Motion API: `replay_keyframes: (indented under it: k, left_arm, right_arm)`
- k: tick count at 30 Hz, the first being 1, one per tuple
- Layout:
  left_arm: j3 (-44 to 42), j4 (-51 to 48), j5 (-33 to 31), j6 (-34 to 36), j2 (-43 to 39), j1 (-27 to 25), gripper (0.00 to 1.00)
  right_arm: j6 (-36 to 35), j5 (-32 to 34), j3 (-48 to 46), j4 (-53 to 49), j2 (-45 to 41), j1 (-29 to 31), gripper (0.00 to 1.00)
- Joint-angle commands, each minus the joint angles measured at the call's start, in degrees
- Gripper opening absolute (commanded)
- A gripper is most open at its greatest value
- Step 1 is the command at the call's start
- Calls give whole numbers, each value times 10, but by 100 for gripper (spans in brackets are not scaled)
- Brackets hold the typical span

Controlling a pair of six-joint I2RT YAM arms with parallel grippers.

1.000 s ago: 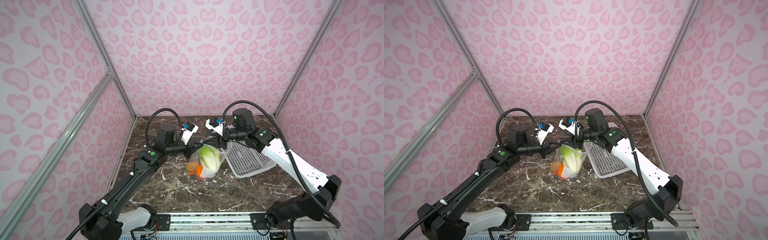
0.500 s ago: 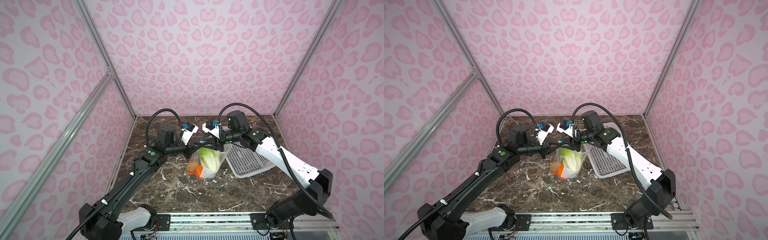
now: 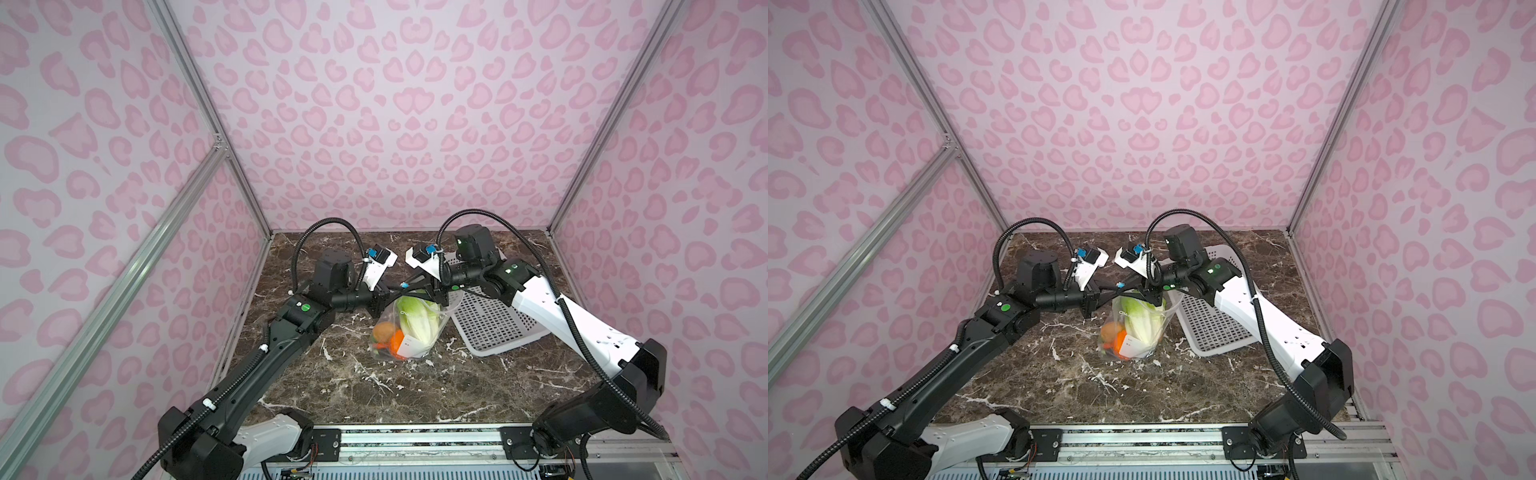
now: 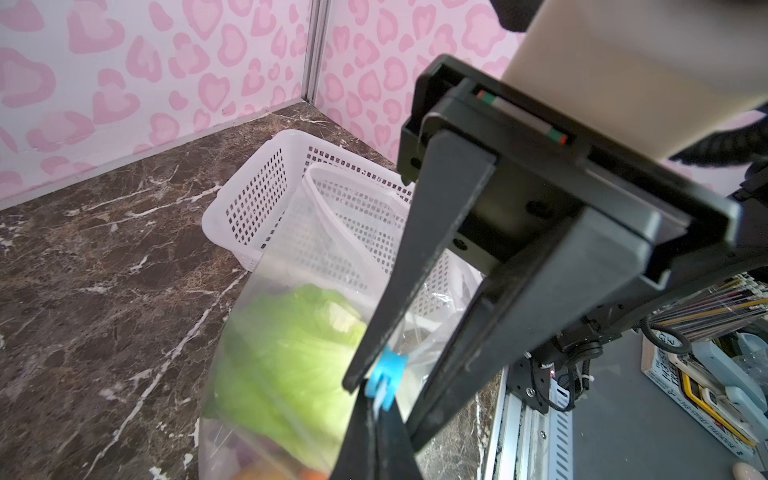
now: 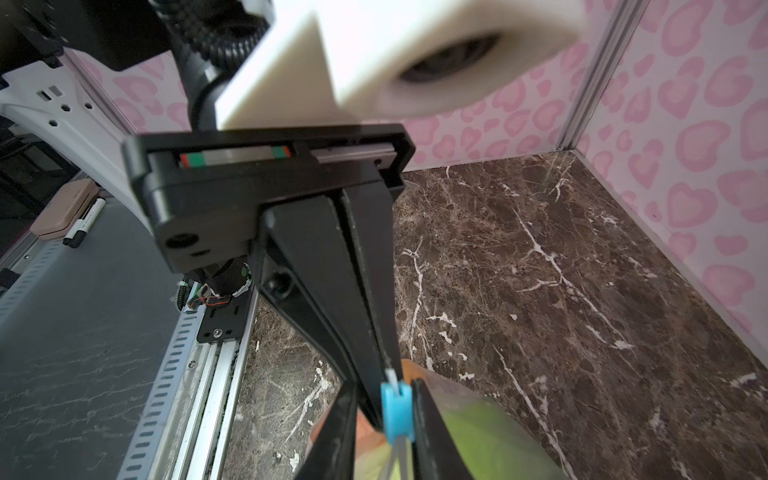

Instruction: Place the food in the zip-top bag and seal the zipper

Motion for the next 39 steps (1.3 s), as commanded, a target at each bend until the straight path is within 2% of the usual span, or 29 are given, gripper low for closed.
replay_keyframes:
  k: [1,7,15,20,29,39]
  left_arm:
    - [3,16,-3,5,0,2,4]
    - [3,16,-3,3,-1,2,4]
    - [3,16,-3,3,-2,2,4]
    - [0,18,-16,3,-9,2,4]
    - [-21,43,-63,-2,-61,7,4]
    - [-37,68,-78,-15,-89,20,4]
  right_arm:
    - [16,-4,-11,34,-9,-1,26]
    - [25,-5,-14,43,-8,0,34]
    - [25,-10,-6,34,1,-1,15]
    - [15,-2,1,10,8,0,7]
    - [0,63,-15,-14,-11,2,6]
    - [-11,132,-15,-47,-12,13,6]
